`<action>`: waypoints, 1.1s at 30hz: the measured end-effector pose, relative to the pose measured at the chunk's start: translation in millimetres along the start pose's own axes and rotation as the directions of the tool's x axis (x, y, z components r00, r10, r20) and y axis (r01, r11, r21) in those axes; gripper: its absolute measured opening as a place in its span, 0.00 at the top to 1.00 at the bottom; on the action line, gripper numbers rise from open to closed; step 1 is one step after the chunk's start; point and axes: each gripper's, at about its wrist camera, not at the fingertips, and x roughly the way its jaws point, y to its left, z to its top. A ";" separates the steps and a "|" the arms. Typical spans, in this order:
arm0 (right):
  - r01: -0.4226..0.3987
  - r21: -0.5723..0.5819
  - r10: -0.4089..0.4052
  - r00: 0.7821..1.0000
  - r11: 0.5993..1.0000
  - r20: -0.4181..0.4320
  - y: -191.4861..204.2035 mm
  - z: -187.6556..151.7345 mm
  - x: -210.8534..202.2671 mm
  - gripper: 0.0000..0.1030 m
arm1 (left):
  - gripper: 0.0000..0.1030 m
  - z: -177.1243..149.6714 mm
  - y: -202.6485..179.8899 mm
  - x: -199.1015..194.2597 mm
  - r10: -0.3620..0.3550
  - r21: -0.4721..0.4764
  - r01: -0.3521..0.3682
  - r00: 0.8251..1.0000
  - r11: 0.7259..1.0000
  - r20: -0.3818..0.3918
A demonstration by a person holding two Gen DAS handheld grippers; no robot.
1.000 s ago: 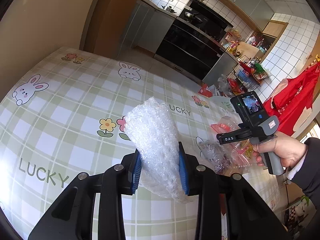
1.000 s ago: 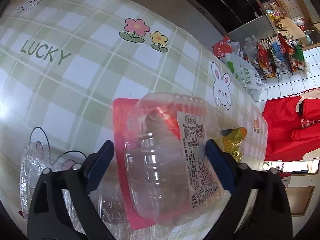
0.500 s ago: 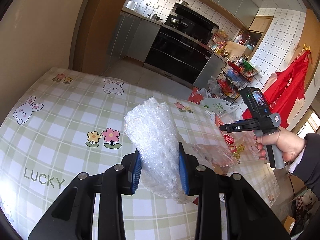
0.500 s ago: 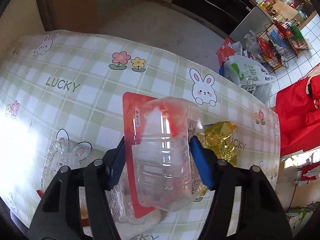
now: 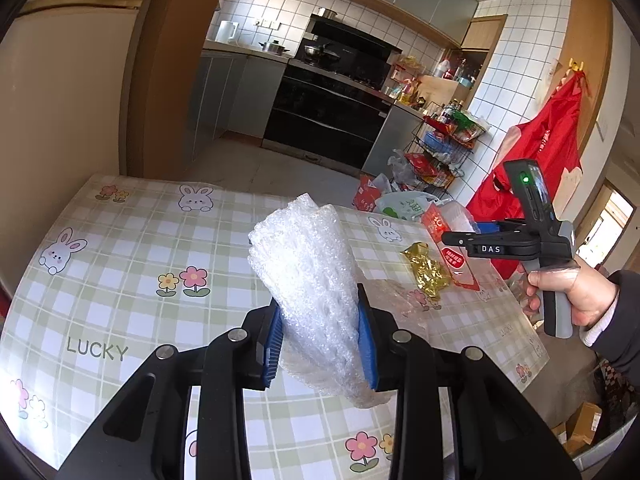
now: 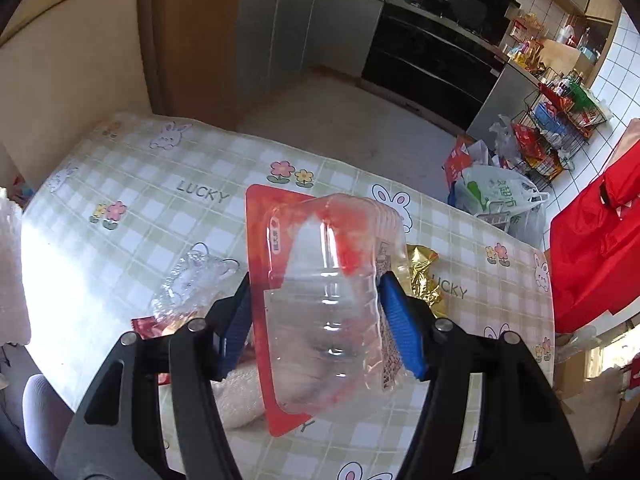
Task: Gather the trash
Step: 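Lift the foam sleeve with the left gripper while the right gripper lifts the plastic container, then carry the foam sleeve and plastic container over the pink bin with both grippers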
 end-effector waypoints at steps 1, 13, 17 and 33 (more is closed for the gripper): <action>-0.017 0.010 0.017 1.000 1.000 0.021 -0.8 -6.6 -13.0 0.39 | 0.69 -1.6 -6.0 -6.0 -0.004 0.013 0.004 1.000 1.000 0.000; -0.186 0.173 0.128 0.945 0.967 0.302 -7.9 -141.6 -161.6 0.39 | 0.69 -52.5 -69.3 -80.1 -0.037 0.142 0.039 0.999 0.989 -0.018; -0.204 0.197 0.125 0.927 0.959 0.354 3.1 -189.2 -196.0 0.39 | 0.69 -80.8 -85.4 -97.9 -0.053 0.145 0.057 0.998 0.988 -0.036; -0.269 0.208 0.173 0.905 0.941 0.389 29.4 -255.5 -235.9 0.39 | 0.68 -162.5 -129.0 -119.8 -0.068 0.171 0.095 0.986 0.981 -0.154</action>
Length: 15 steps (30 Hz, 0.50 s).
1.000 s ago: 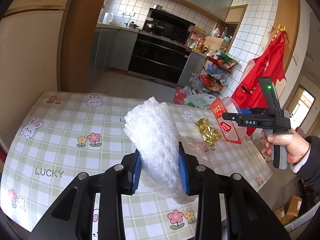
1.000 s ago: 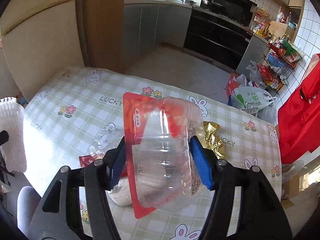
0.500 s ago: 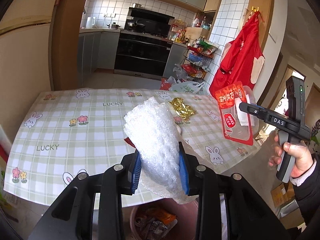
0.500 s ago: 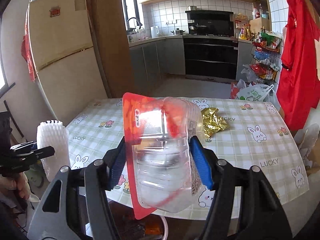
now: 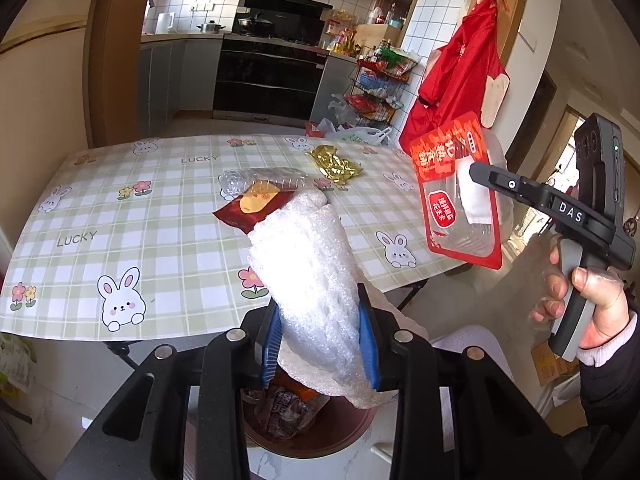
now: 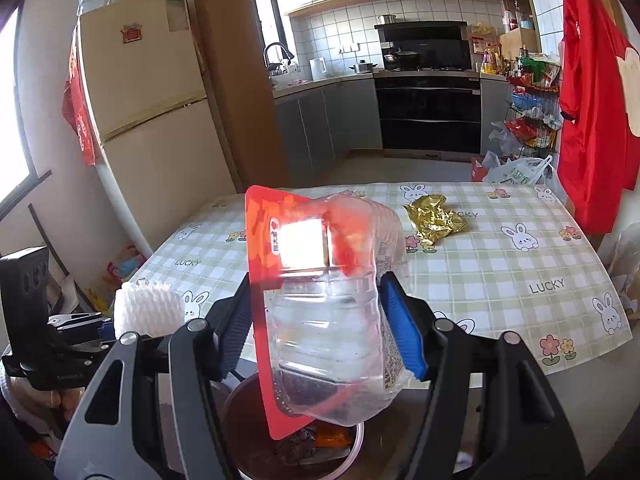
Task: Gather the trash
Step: 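Carry the foam sleeve and plastic container over the pink bin with both grippers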
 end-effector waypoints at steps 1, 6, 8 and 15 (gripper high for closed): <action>0.001 -0.002 -0.001 1.000 1.000 0.003 0.0 -0.7 -1.6 0.39 | 0.68 -1.5 -1.2 2.9 -0.003 0.002 0.003 1.000 1.000 -0.008; 0.008 0.012 -0.008 1.000 1.000 0.000 -10.2 -0.5 0.3 0.38 | 0.67 -1.0 -4.6 18.1 -0.017 0.007 0.017 0.999 1.000 -0.041; 0.020 0.019 -0.020 1.000 1.000 -0.010 -15.2 -0.8 3.6 0.38 | 0.67 -0.6 -5.4 25.1 -0.026 0.012 0.027 0.998 1.000 -0.058; 0.032 0.063 -0.030 0.999 0.997 -0.020 -31.6 -6.6 9.3 0.38 | 0.64 -3.2 -10.1 50.9 -0.043 0.029 0.047 0.992 0.998 -0.123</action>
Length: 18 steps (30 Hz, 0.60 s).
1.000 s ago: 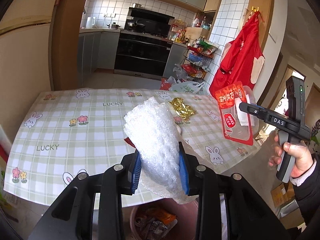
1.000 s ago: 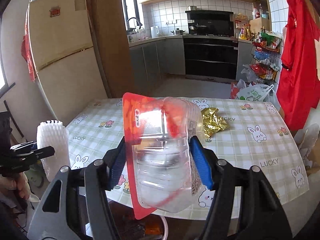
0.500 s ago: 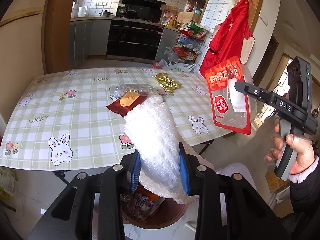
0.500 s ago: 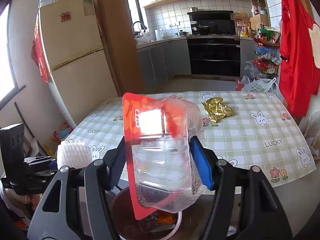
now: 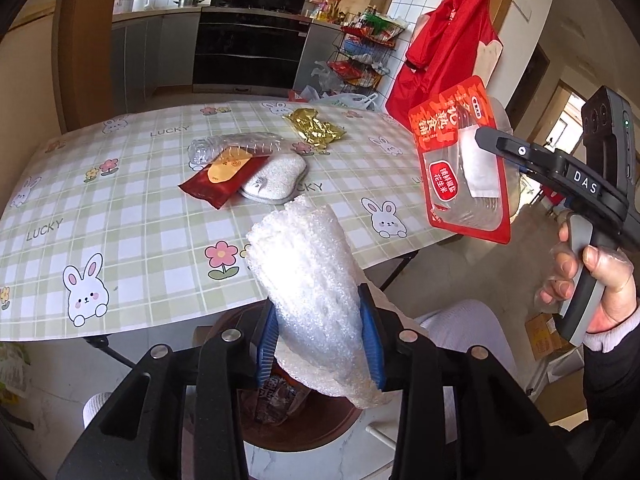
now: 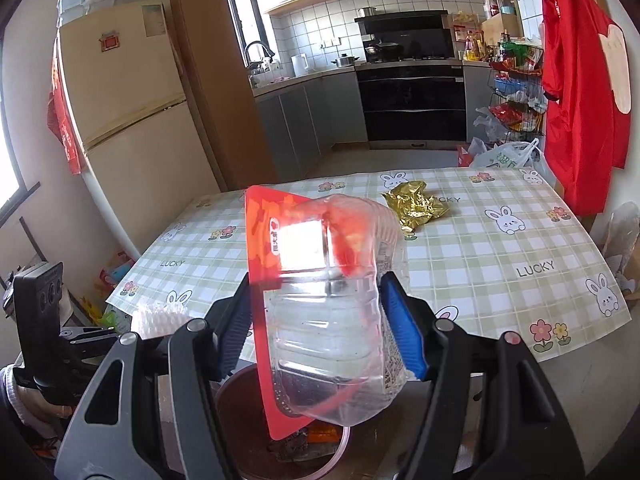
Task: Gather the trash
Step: 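Carry the foam sleeve and plastic container over the pink bin with both grippers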
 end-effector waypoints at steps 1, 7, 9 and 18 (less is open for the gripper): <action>-0.001 0.002 0.001 1.000 1.000 -0.003 -0.9 -1.5 1.4 0.38 | 0.63 -0.3 0.2 3.6 -0.002 0.000 0.002 1.000 1.000 -0.010; -0.014 0.006 0.014 0.999 1.000 -0.033 -1.0 -5.8 11.6 0.38 | 0.46 -3.2 4.3 17.1 -0.002 -0.013 0.001 0.999 1.000 -0.040; -0.022 0.003 0.022 0.999 1.000 -0.044 -0.1 -6.7 14.6 0.38 | 0.40 -3.0 9.0 17.4 0.008 -0.027 -0.009 0.999 1.000 -0.040; -0.086 -0.054 0.079 0.990 0.995 -0.113 31.0 -19.2 32.4 0.38 | 0.06 5.5 61.8 -27.6 0.229 -0.185 -0.210 0.970 0.960 0.086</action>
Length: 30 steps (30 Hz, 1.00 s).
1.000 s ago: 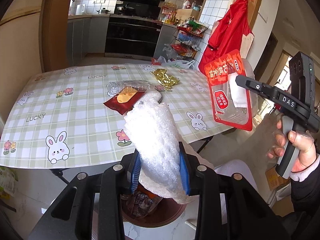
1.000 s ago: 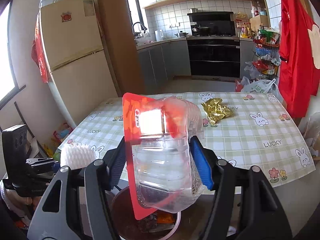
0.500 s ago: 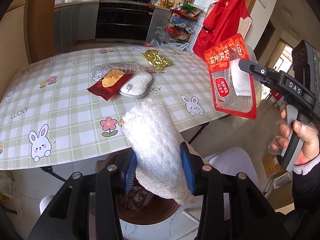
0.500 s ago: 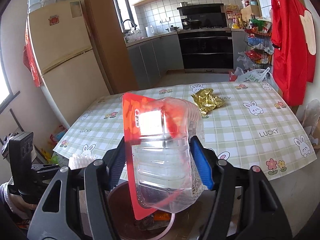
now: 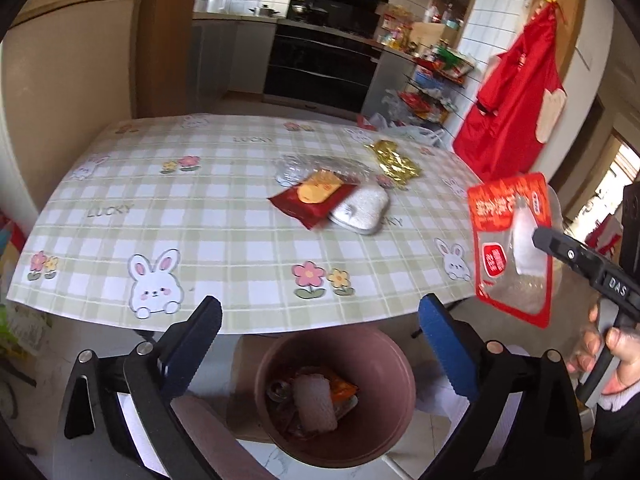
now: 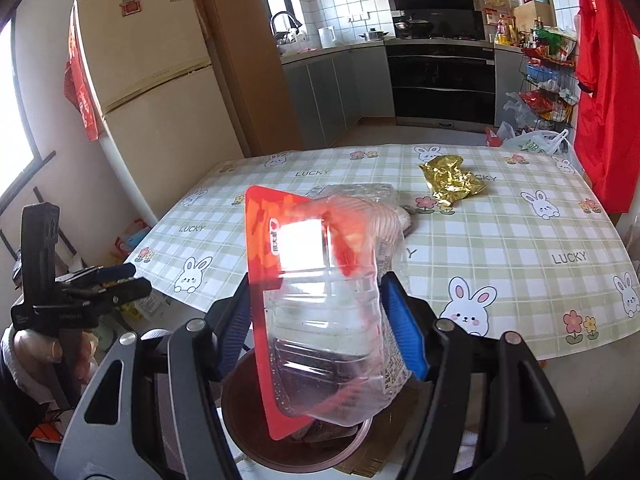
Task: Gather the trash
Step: 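Carry the foam sleeve and plastic container over the pink bin with both grippers, then open both grippers to drop the foam sleeve and plastic container into the pink bin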
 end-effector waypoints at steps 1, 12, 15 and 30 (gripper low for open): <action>-0.009 -0.007 0.009 1.000 1.000 -0.012 5.0 -1.8 3.8 0.38 | 0.06 0.2 5.7 -3.9 0.035 -0.006 -0.035 0.999 0.999 0.016; -0.041 -0.107 0.025 0.988 0.993 -0.149 54.3 -28.9 38.4 0.37 | 0.06 -10.4 38.8 -31.0 0.127 -0.031 -0.124 0.985 0.992 0.114; -0.042 -0.131 0.018 0.983 0.991 -0.181 62.7 -34.0 45.0 0.37 | 0.06 -13.0 45.9 -34.4 0.134 -0.046 -0.129 0.984 0.991 0.120; -0.051 -0.187 -0.005 0.959 0.981 -0.285 76.6 -57.7 67.6 0.22 | 0.06 -24.3 67.0 -37.9 0.157 -0.103 -0.147 0.982 0.984 0.105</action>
